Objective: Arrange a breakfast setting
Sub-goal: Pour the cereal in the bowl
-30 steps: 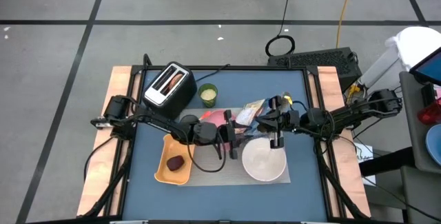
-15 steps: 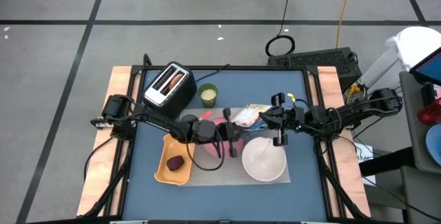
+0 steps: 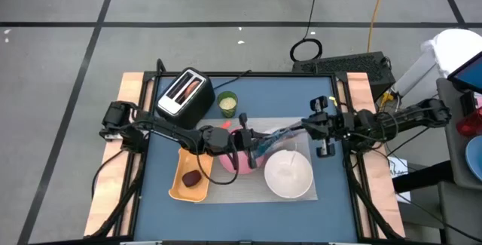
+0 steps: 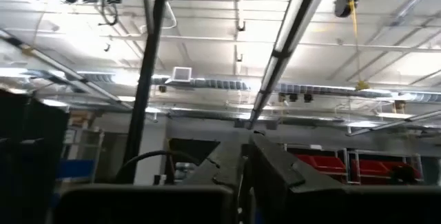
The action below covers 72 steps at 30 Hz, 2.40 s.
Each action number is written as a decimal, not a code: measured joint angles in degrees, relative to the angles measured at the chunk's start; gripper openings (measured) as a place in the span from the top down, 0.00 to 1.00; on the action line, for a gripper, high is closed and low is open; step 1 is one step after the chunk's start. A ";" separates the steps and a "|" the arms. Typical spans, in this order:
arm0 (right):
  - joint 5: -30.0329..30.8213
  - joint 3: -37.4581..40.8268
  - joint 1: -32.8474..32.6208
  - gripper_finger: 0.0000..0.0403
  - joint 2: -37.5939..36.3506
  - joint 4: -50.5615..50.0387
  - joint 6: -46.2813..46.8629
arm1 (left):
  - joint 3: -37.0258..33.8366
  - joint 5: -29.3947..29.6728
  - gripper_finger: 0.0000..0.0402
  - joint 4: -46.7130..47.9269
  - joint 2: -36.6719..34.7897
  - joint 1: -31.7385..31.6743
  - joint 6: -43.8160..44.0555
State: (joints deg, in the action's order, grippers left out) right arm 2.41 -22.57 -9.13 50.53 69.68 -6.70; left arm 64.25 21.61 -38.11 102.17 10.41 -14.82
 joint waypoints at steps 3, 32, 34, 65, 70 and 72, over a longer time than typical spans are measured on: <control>-1.14 0.00 0.00 0.82 -4.01 -4.50 0.00 | -0.02 0.24 0.98 3.71 -2.84 0.22 0.15; 9.70 -16.27 0.04 0.30 -9.19 -54.44 -5.71 | 0.00 -0.14 0.99 26.92 -20.66 1.33 4.32; 9.55 -19.94 0.04 0.30 -6.61 -59.06 -5.37 | 0.00 -0.14 0.99 26.96 -20.66 1.33 4.43; 9.38 -25.40 0.55 0.97 5.83 -61.55 -12.48 | 0.02 0.15 0.99 27.41 -20.68 1.84 4.02; 9.33 -25.38 0.52 0.99 5.83 -61.11 -12.52 | 0.08 0.13 0.95 27.21 -20.70 1.84 4.22; 9.31 -25.38 0.52 0.99 5.89 -60.93 -12.60 | 0.17 0.04 0.94 26.84 -20.70 1.83 4.45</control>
State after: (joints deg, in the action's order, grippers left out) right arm 11.73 -47.94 -8.60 56.42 8.75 -19.31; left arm 64.42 21.65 -11.27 81.47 12.25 -10.37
